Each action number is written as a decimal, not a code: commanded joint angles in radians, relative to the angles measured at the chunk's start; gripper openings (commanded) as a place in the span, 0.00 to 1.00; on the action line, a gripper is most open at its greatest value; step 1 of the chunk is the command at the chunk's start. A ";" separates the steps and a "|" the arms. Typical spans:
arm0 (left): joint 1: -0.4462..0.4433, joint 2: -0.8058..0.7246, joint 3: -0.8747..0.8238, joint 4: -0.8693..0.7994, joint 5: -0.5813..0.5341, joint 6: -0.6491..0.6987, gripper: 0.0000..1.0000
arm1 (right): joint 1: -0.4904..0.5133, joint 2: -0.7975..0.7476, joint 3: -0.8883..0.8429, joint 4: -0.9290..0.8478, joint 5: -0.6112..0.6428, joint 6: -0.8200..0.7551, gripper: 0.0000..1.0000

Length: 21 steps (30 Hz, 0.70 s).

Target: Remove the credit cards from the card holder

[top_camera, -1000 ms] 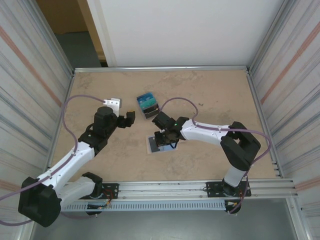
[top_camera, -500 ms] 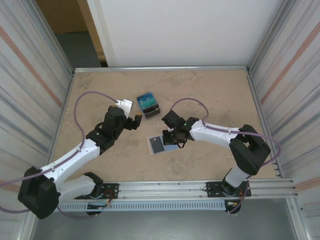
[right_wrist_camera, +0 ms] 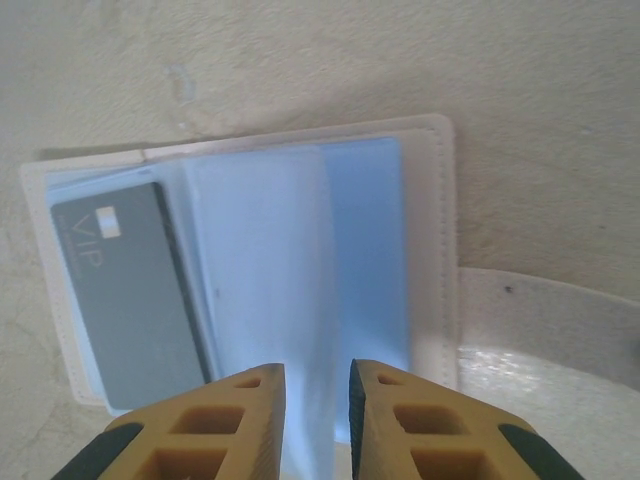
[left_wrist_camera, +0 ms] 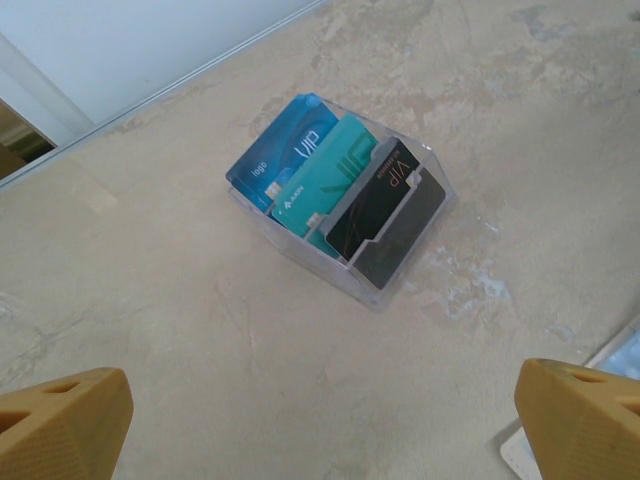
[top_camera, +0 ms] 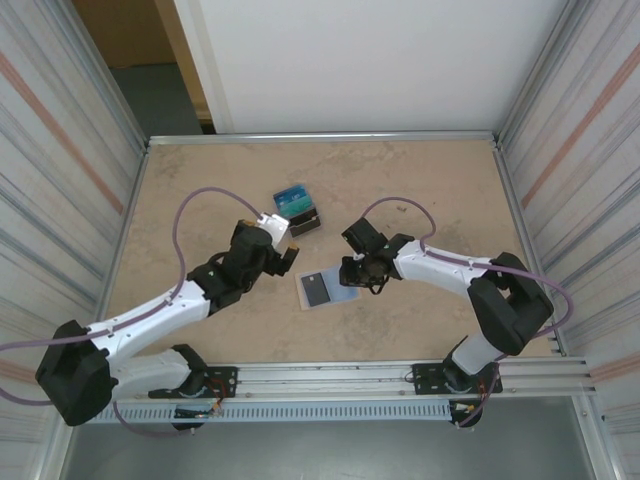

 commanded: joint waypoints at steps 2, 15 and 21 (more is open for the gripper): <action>-0.025 0.009 -0.028 -0.016 -0.031 -0.034 0.99 | -0.040 -0.050 -0.032 -0.034 0.026 0.015 0.24; -0.102 0.087 -0.079 -0.009 -0.014 -0.147 0.99 | -0.040 -0.118 -0.004 -0.013 -0.022 0.004 0.16; -0.116 0.167 -0.083 0.024 -0.018 -0.165 0.99 | 0.015 -0.070 0.020 0.093 -0.130 0.029 0.16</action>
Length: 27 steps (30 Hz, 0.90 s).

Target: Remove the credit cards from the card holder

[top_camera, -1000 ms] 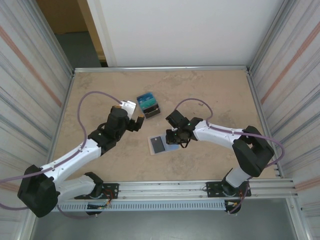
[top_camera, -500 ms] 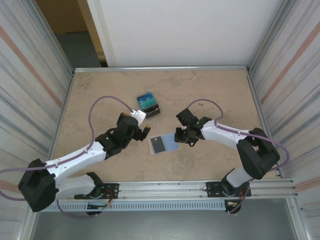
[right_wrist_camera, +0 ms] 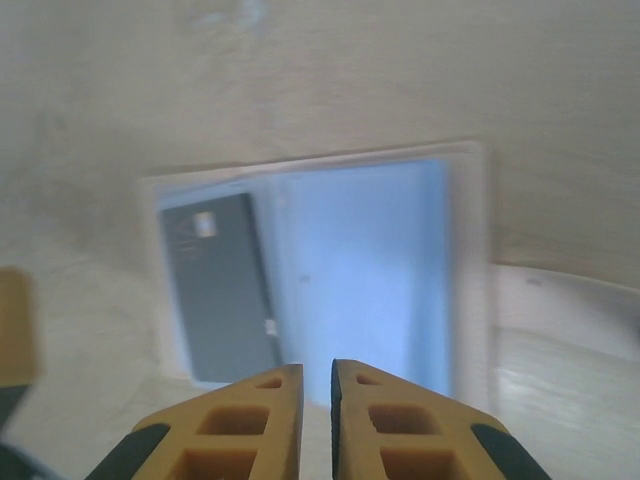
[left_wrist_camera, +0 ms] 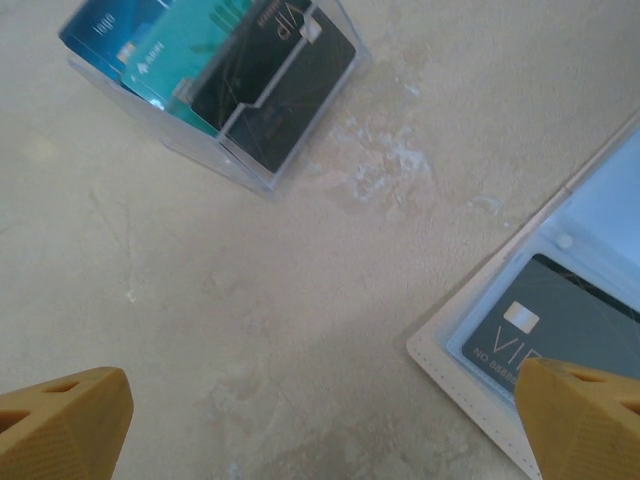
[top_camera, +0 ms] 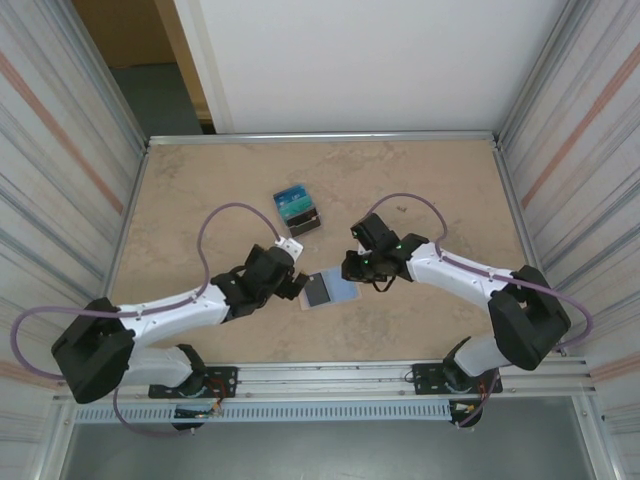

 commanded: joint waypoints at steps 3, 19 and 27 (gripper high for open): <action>-0.003 0.055 -0.012 0.037 -0.012 -0.044 0.99 | 0.049 0.077 0.056 0.035 -0.038 0.014 0.18; -0.019 0.166 -0.025 0.058 0.027 -0.099 0.99 | 0.104 0.275 0.156 -0.023 -0.019 -0.002 0.18; -0.022 0.181 -0.027 0.038 0.037 -0.105 0.98 | 0.104 0.302 0.150 -0.029 -0.012 0.013 0.18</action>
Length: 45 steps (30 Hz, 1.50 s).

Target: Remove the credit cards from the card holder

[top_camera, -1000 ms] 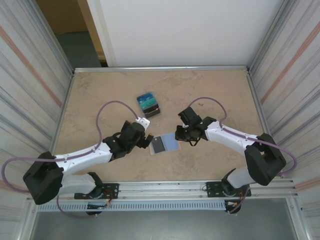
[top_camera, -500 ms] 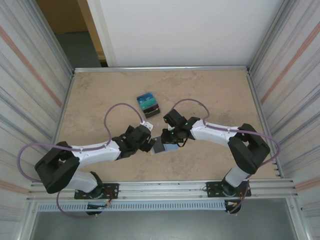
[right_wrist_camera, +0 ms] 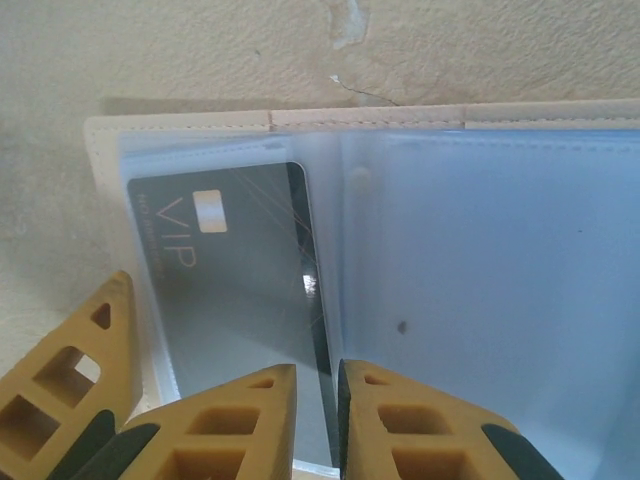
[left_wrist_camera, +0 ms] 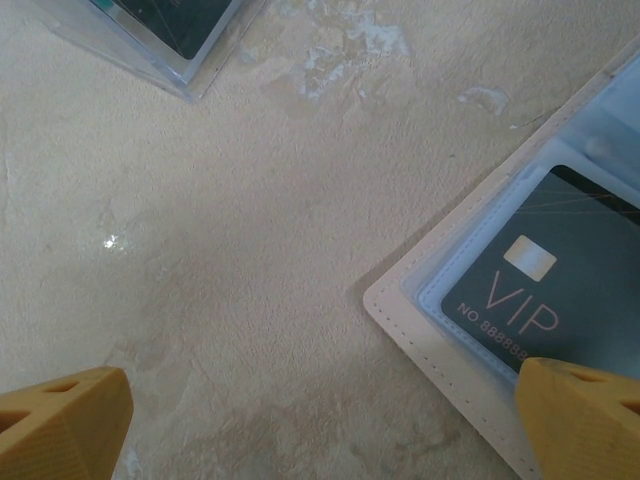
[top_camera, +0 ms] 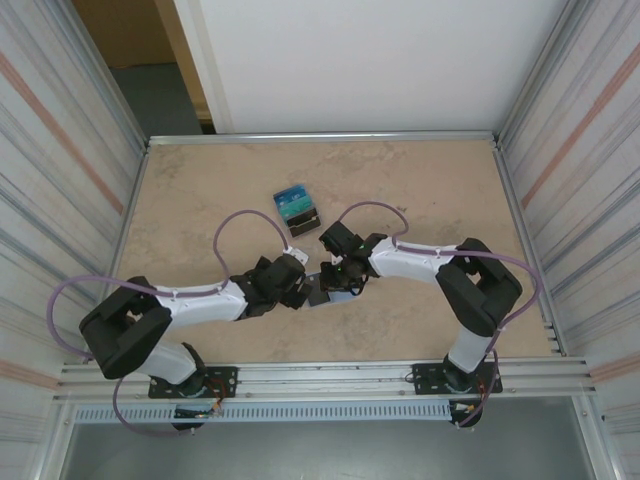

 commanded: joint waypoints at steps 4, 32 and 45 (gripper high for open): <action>-0.008 0.006 -0.017 -0.028 0.001 -0.031 0.99 | 0.003 0.025 0.003 0.005 -0.013 0.027 0.18; -0.007 0.018 0.001 -0.129 0.000 -0.064 0.99 | -0.023 -0.028 -0.084 0.088 -0.062 0.061 0.19; -0.009 0.030 0.007 -0.130 -0.003 -0.064 0.99 | -0.049 -0.035 -0.137 0.211 -0.196 0.096 0.18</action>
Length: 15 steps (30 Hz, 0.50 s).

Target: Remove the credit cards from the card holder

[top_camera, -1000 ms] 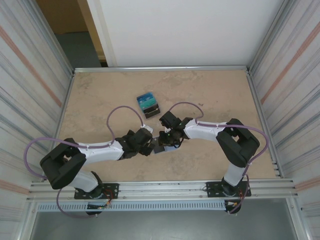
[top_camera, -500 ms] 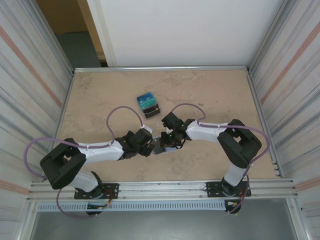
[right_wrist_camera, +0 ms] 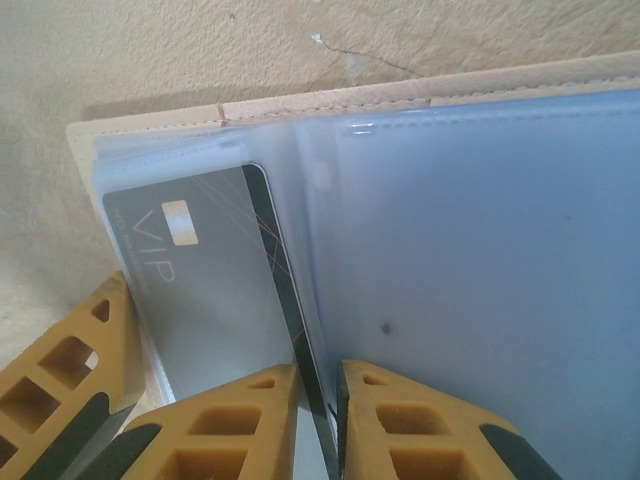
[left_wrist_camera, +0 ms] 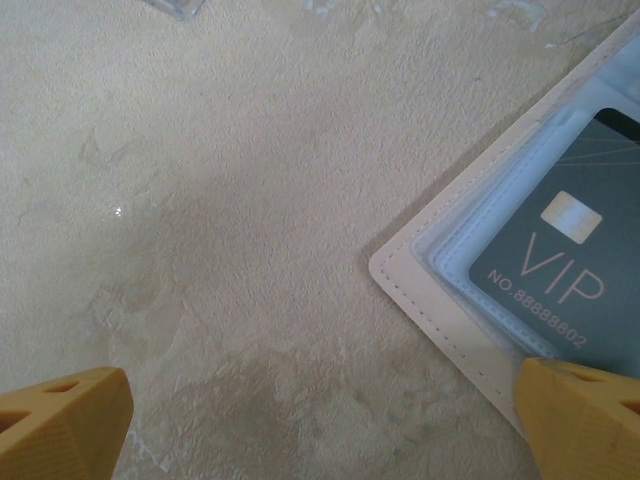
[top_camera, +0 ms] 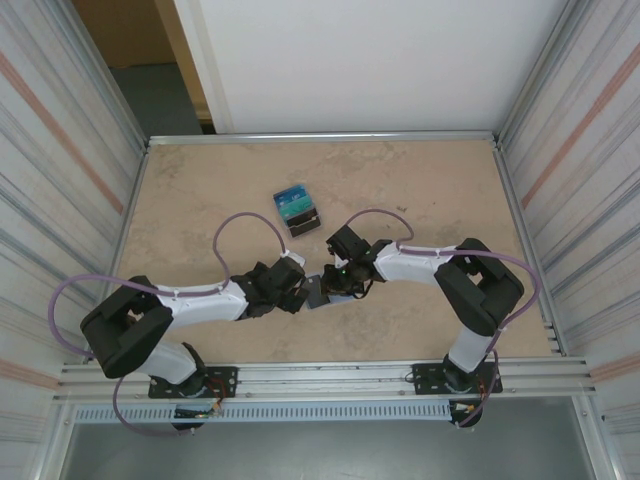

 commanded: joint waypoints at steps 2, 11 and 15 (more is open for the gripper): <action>-0.008 0.026 0.009 -0.048 -0.014 -0.012 0.99 | -0.019 -0.029 -0.051 0.107 -0.126 0.055 0.18; -0.009 0.033 0.015 -0.055 -0.015 -0.011 0.99 | -0.050 -0.033 -0.115 0.256 -0.238 0.098 0.14; -0.008 0.035 0.016 -0.057 -0.015 -0.011 0.99 | -0.063 -0.034 -0.138 0.312 -0.275 0.113 0.14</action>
